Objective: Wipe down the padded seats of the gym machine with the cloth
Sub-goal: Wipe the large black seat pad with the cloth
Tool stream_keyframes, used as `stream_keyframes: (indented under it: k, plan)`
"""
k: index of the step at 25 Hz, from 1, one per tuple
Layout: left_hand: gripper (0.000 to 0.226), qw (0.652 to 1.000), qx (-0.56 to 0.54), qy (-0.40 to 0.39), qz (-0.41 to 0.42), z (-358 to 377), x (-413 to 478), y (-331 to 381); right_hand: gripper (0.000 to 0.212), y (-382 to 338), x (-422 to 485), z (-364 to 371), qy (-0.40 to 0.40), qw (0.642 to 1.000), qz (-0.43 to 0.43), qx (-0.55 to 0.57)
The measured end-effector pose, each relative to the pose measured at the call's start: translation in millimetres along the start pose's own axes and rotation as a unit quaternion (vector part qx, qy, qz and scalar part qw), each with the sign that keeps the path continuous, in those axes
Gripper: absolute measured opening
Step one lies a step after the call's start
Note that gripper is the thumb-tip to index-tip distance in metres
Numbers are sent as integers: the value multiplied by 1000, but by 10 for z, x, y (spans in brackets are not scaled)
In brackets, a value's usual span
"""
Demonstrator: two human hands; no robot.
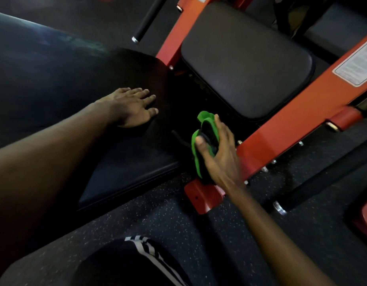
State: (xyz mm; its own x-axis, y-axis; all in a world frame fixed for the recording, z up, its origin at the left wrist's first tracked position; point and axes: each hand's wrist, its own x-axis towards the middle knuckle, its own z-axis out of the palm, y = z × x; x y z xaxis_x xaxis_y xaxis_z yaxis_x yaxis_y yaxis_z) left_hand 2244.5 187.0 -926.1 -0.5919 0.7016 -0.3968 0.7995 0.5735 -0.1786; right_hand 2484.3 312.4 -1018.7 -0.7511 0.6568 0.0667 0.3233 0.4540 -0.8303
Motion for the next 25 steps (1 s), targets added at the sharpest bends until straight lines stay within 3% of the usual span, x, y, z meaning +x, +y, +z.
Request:
stream_keyframes:
  k: [3,6,8,11,14,16,18,21,25]
  plan:
    - [65,999,-32,14,11,-34,-62,50,88,-81,-119,101,1,996,-69,-63]
    - [55,994,-48,84,42,-195,-361,44,66,-135,130,166,36,998,-25,-39]
    - [60,998,-7,49,33,-261,-696,-81,58,-212,252,131,61,998,-9,-34]
    - [79,999,24,-23,-15,-133,-1250,-227,44,-550,-141,218,37,991,-127,11]
    - [91,1000,-12,-1,-23,-15,-1359,-250,52,-953,-584,355,-54,974,-220,17]
    - [84,999,-16,14,-32,12,-1321,-230,44,-853,-435,355,-4,965,-259,40]
    - [71,999,-17,17,-37,17,-1310,-240,34,-549,-87,310,52,973,-214,68]
    - [65,999,-15,22,-39,36,-1318,-222,46,-348,38,233,53,991,-121,27]
    - [80,999,-12,30,-33,32,-1318,-239,55,-851,-471,302,-1,974,-212,75]
